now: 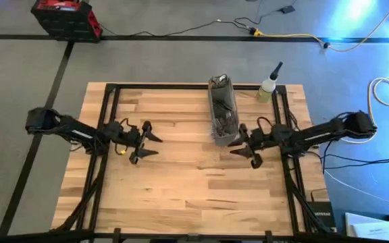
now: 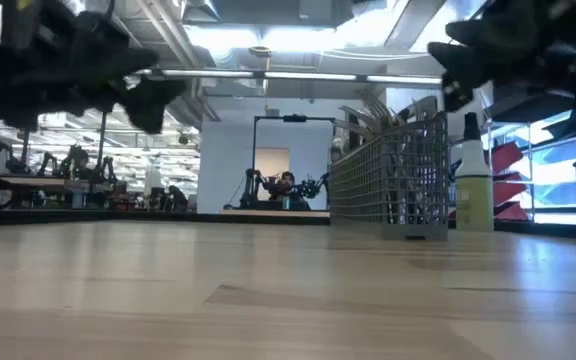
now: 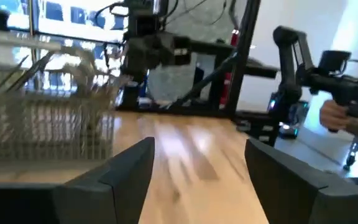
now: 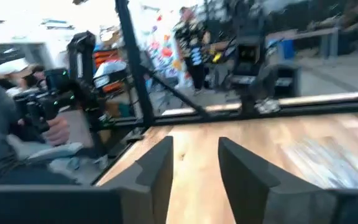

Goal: Sort silverware
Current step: Return to Home Position

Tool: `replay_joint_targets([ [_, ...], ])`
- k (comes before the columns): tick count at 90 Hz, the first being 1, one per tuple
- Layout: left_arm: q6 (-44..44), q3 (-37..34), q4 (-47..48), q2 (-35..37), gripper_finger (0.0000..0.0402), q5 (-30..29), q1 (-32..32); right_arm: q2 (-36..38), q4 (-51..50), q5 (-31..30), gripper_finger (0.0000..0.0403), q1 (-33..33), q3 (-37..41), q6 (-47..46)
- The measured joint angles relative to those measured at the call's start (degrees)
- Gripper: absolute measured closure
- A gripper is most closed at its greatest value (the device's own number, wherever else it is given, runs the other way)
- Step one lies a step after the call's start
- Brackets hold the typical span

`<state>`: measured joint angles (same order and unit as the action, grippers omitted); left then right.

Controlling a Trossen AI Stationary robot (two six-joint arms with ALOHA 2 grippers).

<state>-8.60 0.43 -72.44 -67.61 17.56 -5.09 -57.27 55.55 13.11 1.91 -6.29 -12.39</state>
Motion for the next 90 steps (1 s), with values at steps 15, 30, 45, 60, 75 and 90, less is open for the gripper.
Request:
replay_joint_targets([
  [15,3.5,0.0,6.0,4.7,0.0165,-6.1,2.8,7.0,1.6,-4.3,0.0308,3.2,5.8,0.2],
  [30,6.2,0.0,15.6,11.6,0.0165,-11.2,6.8,14.4,-10.8,-9.2,0.0334,7.8,5.9,2.1],
  [45,7.8,0.0,28.5,21.6,0.0165,-14.4,10.7,24.6,-17.7,-13.0,0.0356,12.0,5.9,5.4],
  [60,10.4,0.0,40.1,33.4,0.0165,-19.4,13.7,37.3,-31.1,-20.0,0.0361,16.6,5.9,6.7],
  [75,10.9,0.0,51.6,45.9,0.0165,-23.3,15.9,48.1,-38.5,-25.5,0.0361,22.2,5.9,9.5],
  [90,12.1,0.0,59.3,55.3,0.0165,-24.9,16.6,56.0,-45.9,-28.4,0.0362,26.2,5.9,11.3],
])
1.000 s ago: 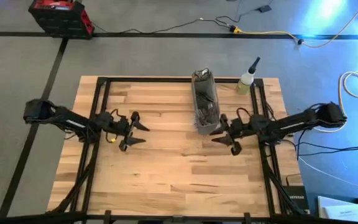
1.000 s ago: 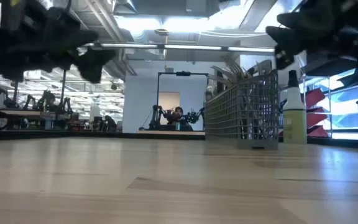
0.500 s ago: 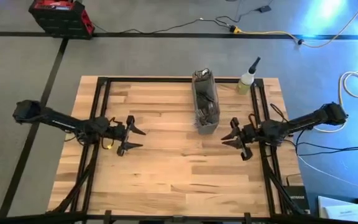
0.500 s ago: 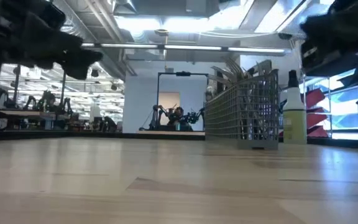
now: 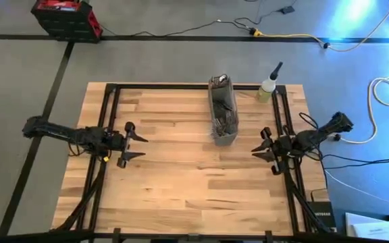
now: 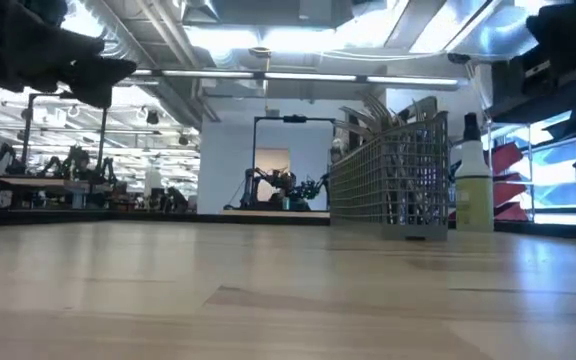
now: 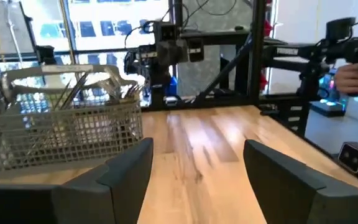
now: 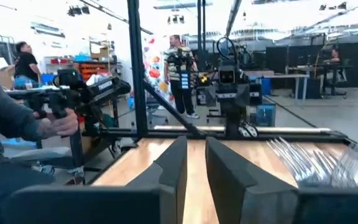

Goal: Sort silverware
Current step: Return to Home Position

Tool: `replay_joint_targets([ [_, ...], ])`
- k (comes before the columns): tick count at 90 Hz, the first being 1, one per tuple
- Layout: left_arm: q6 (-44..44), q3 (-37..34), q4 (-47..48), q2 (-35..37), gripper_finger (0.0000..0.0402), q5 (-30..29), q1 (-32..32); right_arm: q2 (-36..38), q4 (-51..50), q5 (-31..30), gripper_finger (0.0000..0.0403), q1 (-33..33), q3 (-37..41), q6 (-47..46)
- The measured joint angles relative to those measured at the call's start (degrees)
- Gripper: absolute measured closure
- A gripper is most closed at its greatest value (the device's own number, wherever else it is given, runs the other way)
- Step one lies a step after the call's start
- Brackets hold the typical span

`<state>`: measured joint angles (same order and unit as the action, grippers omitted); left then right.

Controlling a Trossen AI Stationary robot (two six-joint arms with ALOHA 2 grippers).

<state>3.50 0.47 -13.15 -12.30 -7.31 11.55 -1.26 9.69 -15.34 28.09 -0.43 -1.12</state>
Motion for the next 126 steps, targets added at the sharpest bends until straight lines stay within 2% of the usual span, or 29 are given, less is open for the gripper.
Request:
replay_joint_targets([
  [10,0.0,0.0,6.5,5.3,0.0165,0.2,0.1,1.2,-1.9,-0.8,0.0362,1.5,0.0,0.9],
  [21,-0.1,0.0,12.1,11.1,0.0165,3.1,0.1,1.2,-1.9,-1.5,0.0362,0.9,0.0,4.6],
  [30,-0.5,0.0,12.3,12.2,0.0165,6.2,-1.0,1.2,-2.5,0.9,0.0365,-0.7,0.0,5.8],
  [45,-3.0,0.0,12.5,11.7,0.0165,7.2,-2.9,1.2,-8.0,7.6,0.0396,-5.1,0.0,3.1],
  [53,-3.1,0.0,12.5,11.6,0.0165,7.1,-3.4,1.2,-8.5,13.1,0.0399,-7.8,0.0,3.8],
  [63,-1.4,0.0,12.1,10.9,0.0165,3.4,-4.6,1.2,-7.2,21.5,0.0401,-11.2,0.0,4.6],
  [68,-0.9,0.0,12.0,10.9,0.0165,2.5,-5.3,1.2,-7.7,23.4,0.0402,-12.6,0.0,4.6],
  [78,-0.5,0.0,11.9,10.9,0.0165,2.3,-5.8,-0.1,-7.7,23.4,0.04,-13.6,0.0,4.6],
  [94,-0.5,0.0,11.9,10.9,0.0165,2.3,-6.0,-0.3,-8.8,18.5,0.0402,-13.5,0.0,4.3],
  [104,-0.5,0.0,11.9,10.9,0.0165,2.3,-6.0,-0.2,-8.5,18.4,0.0402,-13.5,0.0,0.1],
  [126,-0.5,0.0,11.9,10.9,0.0165,2.4,-6.0,-0.3,-8.6,18.4,0.0402,-13.5,0.0,-0.1],
])
